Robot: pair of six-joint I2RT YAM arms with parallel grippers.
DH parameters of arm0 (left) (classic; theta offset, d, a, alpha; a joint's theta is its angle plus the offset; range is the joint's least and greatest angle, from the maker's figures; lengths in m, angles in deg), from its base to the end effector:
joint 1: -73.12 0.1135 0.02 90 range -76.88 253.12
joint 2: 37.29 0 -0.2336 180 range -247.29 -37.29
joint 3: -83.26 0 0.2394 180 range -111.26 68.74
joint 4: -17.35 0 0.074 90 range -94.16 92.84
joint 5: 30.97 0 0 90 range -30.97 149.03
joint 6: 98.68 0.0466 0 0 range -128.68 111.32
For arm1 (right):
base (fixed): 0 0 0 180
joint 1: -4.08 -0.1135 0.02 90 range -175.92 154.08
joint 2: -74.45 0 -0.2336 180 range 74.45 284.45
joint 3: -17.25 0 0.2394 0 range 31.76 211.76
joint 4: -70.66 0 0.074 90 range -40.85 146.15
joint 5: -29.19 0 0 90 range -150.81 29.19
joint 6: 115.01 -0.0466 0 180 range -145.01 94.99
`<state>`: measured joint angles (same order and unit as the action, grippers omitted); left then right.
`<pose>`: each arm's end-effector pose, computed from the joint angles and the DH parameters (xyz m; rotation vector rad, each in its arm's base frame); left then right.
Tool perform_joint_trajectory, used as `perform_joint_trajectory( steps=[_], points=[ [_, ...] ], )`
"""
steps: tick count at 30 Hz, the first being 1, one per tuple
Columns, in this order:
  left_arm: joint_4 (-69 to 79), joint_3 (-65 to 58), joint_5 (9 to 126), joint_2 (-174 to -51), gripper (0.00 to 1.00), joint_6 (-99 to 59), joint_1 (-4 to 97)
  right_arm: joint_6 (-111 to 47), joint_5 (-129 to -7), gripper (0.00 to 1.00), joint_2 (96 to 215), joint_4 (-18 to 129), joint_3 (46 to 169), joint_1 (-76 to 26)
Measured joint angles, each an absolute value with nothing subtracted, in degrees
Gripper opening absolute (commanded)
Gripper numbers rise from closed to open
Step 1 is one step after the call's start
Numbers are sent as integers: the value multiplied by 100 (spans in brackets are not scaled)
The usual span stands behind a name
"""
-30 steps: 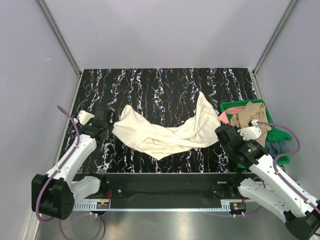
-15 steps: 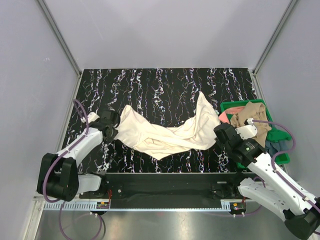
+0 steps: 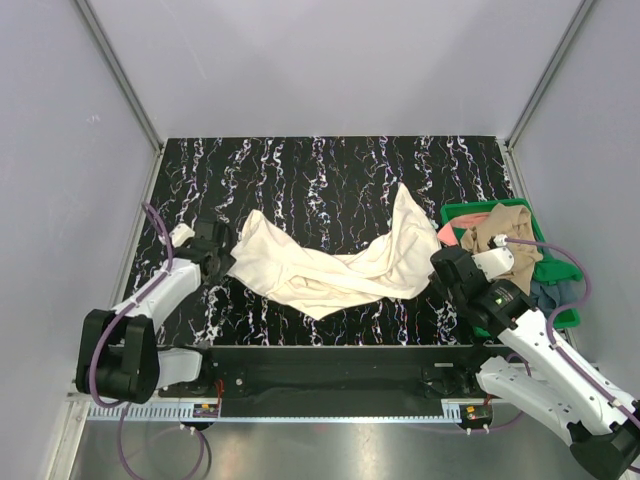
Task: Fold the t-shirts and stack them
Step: Flatten the tshirt out
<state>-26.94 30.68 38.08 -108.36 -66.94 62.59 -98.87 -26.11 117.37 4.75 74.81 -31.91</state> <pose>0.2243 -0.0247 0.1540 -1.1355 2.2846 0.0403 0.1376 0.0672 0.2455 0.9704 2.0620 0.2449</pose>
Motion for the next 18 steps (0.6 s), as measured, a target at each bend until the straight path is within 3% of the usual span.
perform_joint_trajectory(
  steps=[12, 18],
  points=[
    [-2421, 2884, 4118, -11804, 52, -6891, 6445, -9782, -2755, 0, 11660, 626, 7391, -3191],
    [-2309, 2663, 3972, -12139, 31, -6924, 6419, -9771, -2773, 0, 11594, 702, 7361, -3191]
  ],
)
